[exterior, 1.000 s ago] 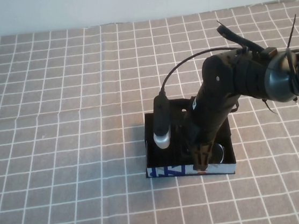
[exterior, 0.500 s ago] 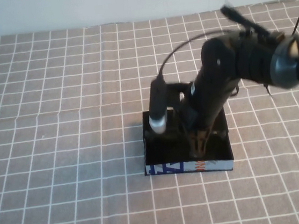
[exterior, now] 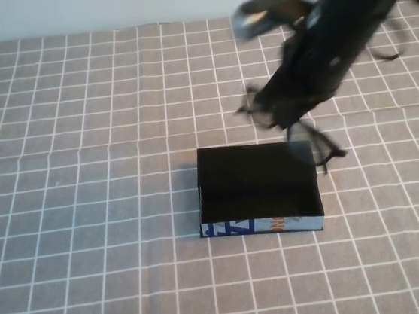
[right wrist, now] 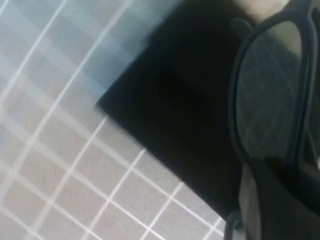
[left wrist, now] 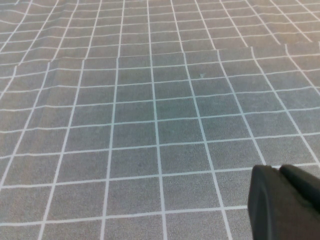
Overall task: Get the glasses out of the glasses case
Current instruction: Place the glasses on the table
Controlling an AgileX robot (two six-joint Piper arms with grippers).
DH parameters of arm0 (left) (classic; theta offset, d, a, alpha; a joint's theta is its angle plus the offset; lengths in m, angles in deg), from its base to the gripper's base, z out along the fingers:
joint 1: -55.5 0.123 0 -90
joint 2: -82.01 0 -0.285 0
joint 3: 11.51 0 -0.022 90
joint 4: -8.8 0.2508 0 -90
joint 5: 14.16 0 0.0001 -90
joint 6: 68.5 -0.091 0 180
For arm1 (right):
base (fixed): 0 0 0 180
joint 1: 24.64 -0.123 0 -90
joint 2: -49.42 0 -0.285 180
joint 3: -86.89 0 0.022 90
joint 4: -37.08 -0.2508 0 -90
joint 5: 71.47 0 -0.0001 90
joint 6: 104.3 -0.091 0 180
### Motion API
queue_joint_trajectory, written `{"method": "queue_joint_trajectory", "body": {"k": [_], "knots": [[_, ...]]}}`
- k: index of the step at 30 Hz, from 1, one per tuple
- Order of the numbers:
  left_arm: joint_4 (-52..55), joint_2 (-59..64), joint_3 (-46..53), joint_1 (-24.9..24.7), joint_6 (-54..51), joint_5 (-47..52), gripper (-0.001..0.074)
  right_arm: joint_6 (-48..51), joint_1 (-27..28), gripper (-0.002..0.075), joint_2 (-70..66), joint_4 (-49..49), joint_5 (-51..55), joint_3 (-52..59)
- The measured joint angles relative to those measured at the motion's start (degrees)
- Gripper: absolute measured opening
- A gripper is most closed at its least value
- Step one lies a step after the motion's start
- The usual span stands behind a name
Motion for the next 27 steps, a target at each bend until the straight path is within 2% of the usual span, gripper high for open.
{"method": "queue_joint_trajectory", "body": {"k": [3, 8, 12, 18, 22, 27], "knots": [[0.0, 0.0, 0.0, 0.0, 0.0, 0.0, -0.0005, -5.79, 4.84, 0.0022, 3.71, -2.06, 0.0, 2.69], [0.0, 0.0, 0.0, 0.0, 0.0, 0.0, -0.0005, -6.56, 10.68, 0.0022, 14.42, -5.23, 0.0, 15.34], [0.0, 0.0, 0.0, 0.0, 0.0, 0.0, -0.0005, -6.95, 11.58, 0.0022, 22.03, -5.37, -3.59, 27.85], [0.0, 0.0, 0.0, 0.0, 0.0, 0.0, -0.0005, -7.86, 11.58, 0.0022, 24.86, -5.03, -18.36, 43.1], [0.0, 0.0, 0.0, 0.0, 0.0, 0.0, -0.0005, -10.6, 11.58, 0.0022, 21.13, -3.48, -24.99, 46.66], [0.0, 0.0, 0.0, 0.0, 0.0, 0.0, -0.0005, -11.31, 11.58, 0.0022, 16.04, -2.09, -27.6, 46.9]]}}
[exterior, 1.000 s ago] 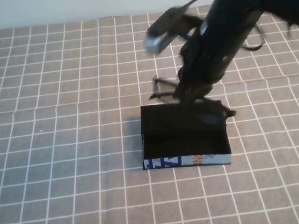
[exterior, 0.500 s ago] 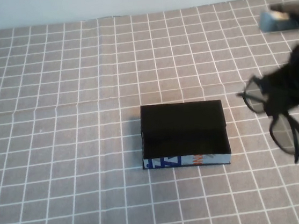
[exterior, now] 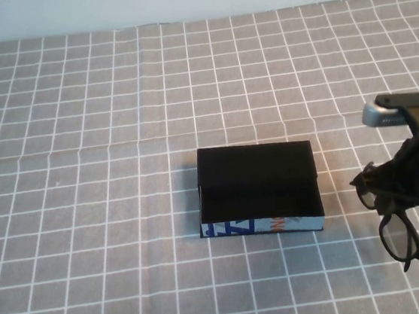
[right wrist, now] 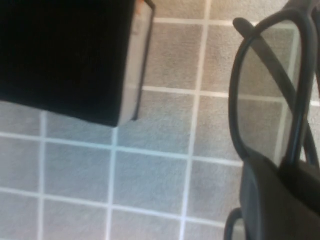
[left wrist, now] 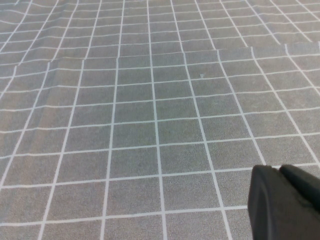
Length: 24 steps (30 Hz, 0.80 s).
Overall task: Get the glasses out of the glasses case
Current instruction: Place the glasses on the table
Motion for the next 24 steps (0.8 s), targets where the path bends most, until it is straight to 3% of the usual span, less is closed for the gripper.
{"method": "queue_joint_trajectory", "body": {"k": [7, 15, 20, 24], "knots": [[0.0, 0.0, 0.0, 0.0, 0.0, 0.0, -0.0005, -0.12, 0.0, 0.0046, -3.11, 0.61, -2.28, 0.0], [0.0, 0.0, 0.0, 0.0, 0.0, 0.0, -0.0005, -0.12, 0.0, 0.026, -2.78, 0.95, -2.53, 0.0], [0.0, 0.0, 0.0, 0.0, 0.0, 0.0, -0.0005, -0.12, 0.0, 0.0281, 2.26, 1.48, -2.08, 0.0], [0.0, 0.0, 0.0, 0.0, 0.0, 0.0, -0.0005, -0.12, 0.0, 0.0243, 13.36, 2.04, -2.8, 0.0]]}}
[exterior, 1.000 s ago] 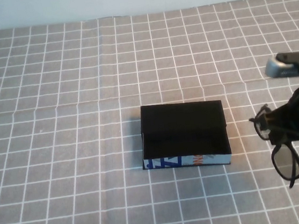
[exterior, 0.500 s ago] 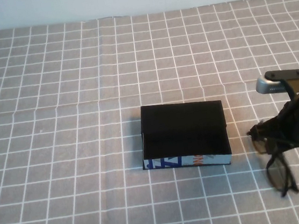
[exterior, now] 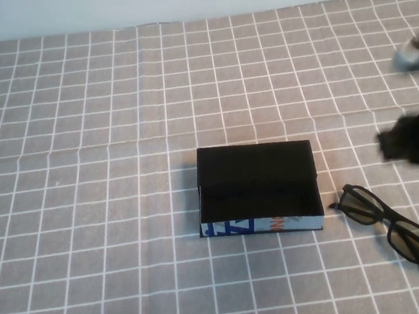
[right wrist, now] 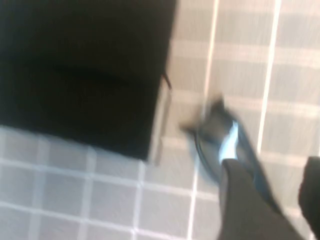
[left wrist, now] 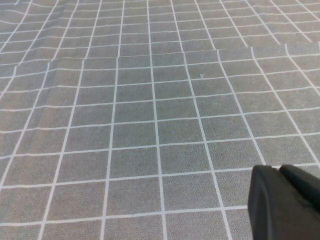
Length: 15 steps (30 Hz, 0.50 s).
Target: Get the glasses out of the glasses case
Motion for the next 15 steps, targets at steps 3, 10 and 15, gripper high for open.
{"method": "queue_joint_trajectory", "body": {"k": [3, 10, 15], "knots": [[0.0, 0.0, 0.0, 0.0, 0.0, 0.0, -0.0005, 0.0, 0.0, 0.0155, 10.17, 0.0, -2.77, 0.92], [0.0, 0.0, 0.0, 0.0, 0.0, 0.0, -0.0005, 0.0, 0.0, -0.0005, 32.27, 0.0, -10.92, 10.89], [0.0, 0.0, 0.0, 0.0, 0.0, 0.0, -0.0005, 0.0, 0.0, -0.0015, 43.88, 0.0, -12.5, 17.62]]}}
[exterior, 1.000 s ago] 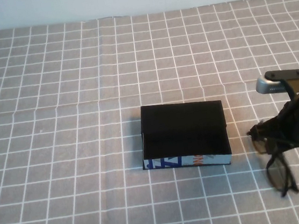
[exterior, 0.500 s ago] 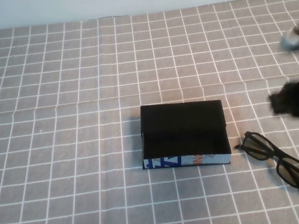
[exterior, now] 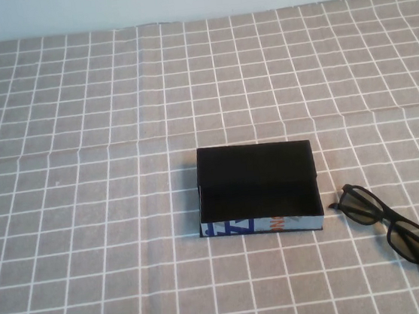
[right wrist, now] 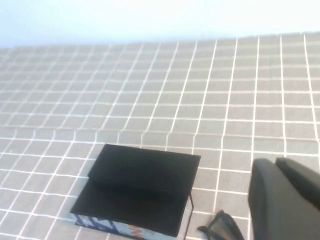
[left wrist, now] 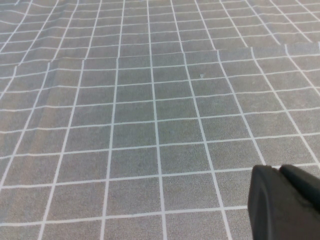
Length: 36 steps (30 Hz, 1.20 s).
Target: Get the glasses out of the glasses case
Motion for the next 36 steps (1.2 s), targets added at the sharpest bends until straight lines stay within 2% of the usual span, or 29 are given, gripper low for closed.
{"method": "queue_joint_trajectory", "body": {"k": [6, 12, 16, 21, 25, 28, 33, 36], "knots": [[0.0, 0.0, 0.0, 0.0, 0.0, 0.0, -0.0005, -0.1, 0.0, -0.0016, 7.3, 0.39, 3.99, 4.36], [0.0, 0.0, 0.0, 0.0, 0.0, 0.0, -0.0005, -0.1, 0.0, -0.0016, 8.09, 8.32, 4.42, 9.43], [0.0, 0.0, 0.0, 0.0, 0.0, 0.0, -0.0005, -0.1, 0.0, -0.0016, 11.08, 12.21, -0.24, 11.71], [0.0, 0.0, 0.0, 0.0, 0.0, 0.0, -0.0005, -0.21, 0.03, -0.0016, 13.86, 13.24, -12.79, 16.75], [0.0, 0.0, 0.0, 0.0, 0.0, 0.0, -0.0005, -2.14, 0.74, -0.0016, 18.49, 13.35, -13.84, 22.03], [0.0, 0.0, 0.0, 0.0, 0.0, 0.0, -0.0005, -4.09, 3.81, -0.0016, 23.39, 12.81, -13.84, 26.06], [0.0, 0.0, 0.0, 0.0, 0.0, 0.0, -0.0005, -4.86, 11.87, -0.0017, 30.38, 9.61, -13.63, 33.32], [0.0, 0.0, 0.0, 0.0, 0.0, 0.0, -0.0004, -4.88, 13.66, -0.0017, 33.43, 9.5, -13.39, 36.88]]}}
